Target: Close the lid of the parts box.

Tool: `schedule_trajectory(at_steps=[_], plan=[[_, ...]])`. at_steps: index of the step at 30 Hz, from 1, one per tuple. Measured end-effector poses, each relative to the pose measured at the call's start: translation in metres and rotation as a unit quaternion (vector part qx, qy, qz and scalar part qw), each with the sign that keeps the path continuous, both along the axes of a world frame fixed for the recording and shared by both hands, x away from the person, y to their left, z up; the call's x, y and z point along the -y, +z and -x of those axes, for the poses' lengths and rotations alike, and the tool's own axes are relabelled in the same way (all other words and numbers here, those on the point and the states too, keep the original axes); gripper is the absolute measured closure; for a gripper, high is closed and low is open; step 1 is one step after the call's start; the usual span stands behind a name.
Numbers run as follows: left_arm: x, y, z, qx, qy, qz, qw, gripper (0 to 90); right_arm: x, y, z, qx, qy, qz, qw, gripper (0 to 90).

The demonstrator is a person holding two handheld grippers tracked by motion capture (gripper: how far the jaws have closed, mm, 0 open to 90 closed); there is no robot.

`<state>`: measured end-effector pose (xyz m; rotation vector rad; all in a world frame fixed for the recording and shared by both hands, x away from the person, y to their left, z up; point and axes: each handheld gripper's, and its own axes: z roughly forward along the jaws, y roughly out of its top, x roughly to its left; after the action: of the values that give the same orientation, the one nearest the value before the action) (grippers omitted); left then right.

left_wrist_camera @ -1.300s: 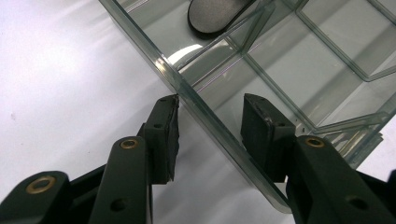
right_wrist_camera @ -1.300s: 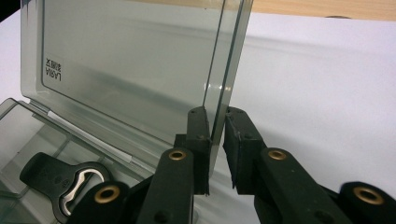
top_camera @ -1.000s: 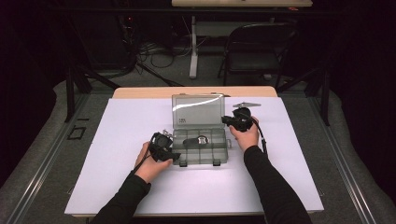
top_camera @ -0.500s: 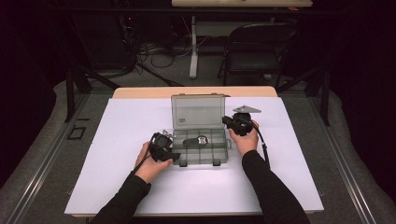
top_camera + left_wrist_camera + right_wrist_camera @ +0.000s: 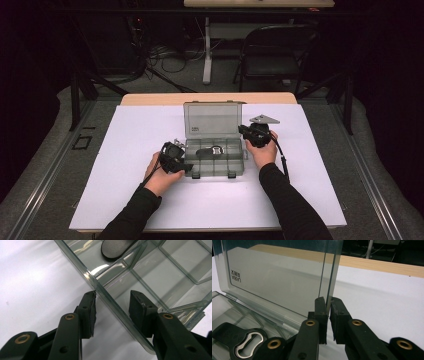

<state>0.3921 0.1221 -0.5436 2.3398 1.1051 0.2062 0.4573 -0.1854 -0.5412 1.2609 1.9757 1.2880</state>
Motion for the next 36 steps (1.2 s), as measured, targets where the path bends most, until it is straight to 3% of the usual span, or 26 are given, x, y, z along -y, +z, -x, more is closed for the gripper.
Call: schedule_trajectory(at_steps=[10, 13, 19, 21, 27, 36], plan=[[0.000, 0.001, -0.001, -0.006, -0.003, -0.002, 1.0000, 56.9, -0.001, 0.000, 0.001, 0.010, 0.004, 0.013, 0.9999, 84.1], [-0.001, 0.006, -0.002, 0.002, -0.009, 0.002, 1.0000, 55.8, -0.001, -0.001, 0.002, 0.015, 0.004, 0.012, 0.9998, 84.1], [-0.011, 0.024, -0.007, 0.021, 0.005, 0.039, 0.9990, 53.6, -0.001, -0.001, 0.002, 0.017, 0.004, 0.012, 0.9998, 84.1], [-0.013, 0.033, -0.012, 0.025, 0.010, 0.053, 0.9983, 53.6, -0.001, -0.001, 0.002, 0.016, 0.004, 0.010, 0.9998, 84.1], [-0.017, 0.057, -0.028, 0.069, 0.020, 0.071, 0.9948, 51.3, -0.001, -0.002, 0.003, 0.019, 0.001, 0.008, 0.9998, 84.2], [-0.024, 0.078, -0.058, 0.088, 0.045, 0.112, 0.9887, 50.7, -0.001, -0.002, 0.003, 0.018, 0.000, 0.010, 0.9998, 84.1]])
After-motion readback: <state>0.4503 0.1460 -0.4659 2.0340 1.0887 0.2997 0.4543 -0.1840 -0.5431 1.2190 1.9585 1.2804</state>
